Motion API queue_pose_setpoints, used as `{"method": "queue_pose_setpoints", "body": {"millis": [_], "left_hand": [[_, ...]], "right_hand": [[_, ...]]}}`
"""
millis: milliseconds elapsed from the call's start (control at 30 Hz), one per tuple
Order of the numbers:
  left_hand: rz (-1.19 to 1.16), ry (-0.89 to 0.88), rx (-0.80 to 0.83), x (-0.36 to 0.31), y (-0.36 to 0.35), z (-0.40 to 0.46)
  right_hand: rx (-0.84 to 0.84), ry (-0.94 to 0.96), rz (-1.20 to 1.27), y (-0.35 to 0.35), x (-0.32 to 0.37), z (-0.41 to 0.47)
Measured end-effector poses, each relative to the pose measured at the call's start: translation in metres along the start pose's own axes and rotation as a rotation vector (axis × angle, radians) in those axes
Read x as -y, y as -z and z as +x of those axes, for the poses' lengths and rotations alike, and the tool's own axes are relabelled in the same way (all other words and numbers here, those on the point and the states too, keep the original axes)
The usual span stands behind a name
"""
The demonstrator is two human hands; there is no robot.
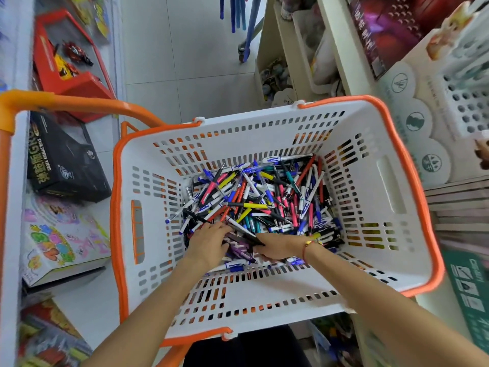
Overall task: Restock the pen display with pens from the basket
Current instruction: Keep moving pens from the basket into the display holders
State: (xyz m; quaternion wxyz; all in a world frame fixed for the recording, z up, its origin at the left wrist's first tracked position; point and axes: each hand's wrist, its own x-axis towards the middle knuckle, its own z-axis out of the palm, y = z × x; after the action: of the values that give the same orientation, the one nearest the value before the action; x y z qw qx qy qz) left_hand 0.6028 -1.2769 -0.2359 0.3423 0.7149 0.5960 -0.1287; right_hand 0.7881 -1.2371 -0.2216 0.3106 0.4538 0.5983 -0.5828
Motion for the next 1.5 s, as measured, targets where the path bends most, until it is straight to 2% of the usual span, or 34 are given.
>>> {"method": "queue_pose_setpoints", "body": {"millis": [100, 200, 267, 333, 400, 467, 500, 533, 567, 667, 800, 933, 1067, 1267, 1333, 1400, 1500], "left_hand": [[-0.212, 0.064, -0.25, -0.009, 0.016, -0.012], [-0.537, 0.201, -0.328, -0.007, 0.036, -0.02], [-0.699, 0.257, -0.291, -0.003, 0.05, -0.024], [-0.69, 0.299, -0.27, -0.001, 0.065, -0.026], [-0.673, 0.337, -0.17, -0.007, 0.083, -0.027], [-0.902, 0.317, 0.126, -0.021, 0.101, -0.027], [-1.039, 0.267, 0.293, -0.03, 0.108, -0.029], [-1.143, 0.185, 0.391, -0.039, 0.112, -0.029], [-1.239, 0.107, 0.405, -0.05, 0.115, -0.03], [-1.465, -0.014, 0.269, -0.08, 0.126, -0.027], [-1.496, -0.081, 0.225, -0.099, 0.135, -0.017], [-1.542, -0.024, 0.233, -0.106, 0.137, -0.015], [-1.633, 0.037, 0.195, -0.113, 0.138, -0.019], [-1.569, 0.008, 0.122, -0.122, 0.144, -0.016], [-1.578, -0.003, 0.085, -0.126, 0.146, -0.012], [-1.586, -0.006, 0.053, -0.134, 0.147, -0.009], [-1.568, 0.011, 0.0, -0.145, 0.151, -0.003]], "right_hand": [[0.047, 0.051, 0.192, 0.014, -0.001, -0.021], [0.15, 0.077, 0.301, 0.032, -0.006, -0.044], [0.173, 0.104, 0.379, 0.038, -0.013, -0.058], [0.171, 0.163, 0.479, 0.042, -0.018, -0.07], [0.172, 0.231, 0.57, 0.044, -0.02, -0.084], [0.161, 0.321, 0.661, 0.046, -0.017, -0.101], [0.147, 0.36, 0.721, 0.046, -0.014, -0.108], [0.122, 0.392, 0.784, 0.045, -0.01, -0.116], [0.098, 0.419, 0.841, 0.044, -0.005, -0.122], [0.057, 0.482, 0.919, 0.04, 0.01, -0.135], [0.053, 0.461, 0.972, 0.038, 0.023, -0.148], [0.085, 0.388, 1.096, 0.035, 0.027, -0.153], [0.086, 0.323, 1.063, 0.033, 0.019, -0.149], [0.105, 0.274, 1.019, 0.039, 0.01, -0.152], [-0.02, 0.274, 0.935, 0.04, 0.012, -0.159], [-0.237, 0.302, 0.861, 0.037, 0.011, -0.161], [-0.468, 0.379, 0.913, 0.028, 0.004, -0.163]]}}
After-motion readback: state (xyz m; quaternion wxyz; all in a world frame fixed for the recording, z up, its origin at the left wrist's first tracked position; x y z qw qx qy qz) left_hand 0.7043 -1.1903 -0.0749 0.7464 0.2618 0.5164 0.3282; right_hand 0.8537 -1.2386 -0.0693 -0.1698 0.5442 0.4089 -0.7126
